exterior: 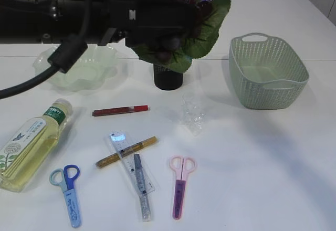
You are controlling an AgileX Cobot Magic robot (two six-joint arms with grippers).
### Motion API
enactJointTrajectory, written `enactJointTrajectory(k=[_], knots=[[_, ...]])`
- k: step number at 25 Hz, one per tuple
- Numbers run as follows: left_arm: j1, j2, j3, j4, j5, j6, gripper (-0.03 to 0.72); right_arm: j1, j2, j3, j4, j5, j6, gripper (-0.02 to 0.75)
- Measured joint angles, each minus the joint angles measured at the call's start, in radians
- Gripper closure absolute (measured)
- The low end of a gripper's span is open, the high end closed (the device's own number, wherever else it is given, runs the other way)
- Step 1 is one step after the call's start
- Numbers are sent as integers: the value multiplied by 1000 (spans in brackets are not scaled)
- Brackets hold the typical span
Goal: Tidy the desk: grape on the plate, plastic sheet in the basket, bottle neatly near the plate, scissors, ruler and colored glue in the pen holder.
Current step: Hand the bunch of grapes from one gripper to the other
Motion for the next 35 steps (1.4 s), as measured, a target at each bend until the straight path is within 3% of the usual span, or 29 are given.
enactJointTrajectory(k=[6,9,26,35], knots=[[0,0,0,0,8,-10,468,0,0,0,3,-33,0,606],[0,0,0,0,8,-13,514,0,0,0,4,-49,0,606],[0,0,-4,2,20,-40,561,0,18,-6,1,-57,-2,589],[0,0,-4,6,33,-43,575,0,18,-6,0,-49,-24,421]])
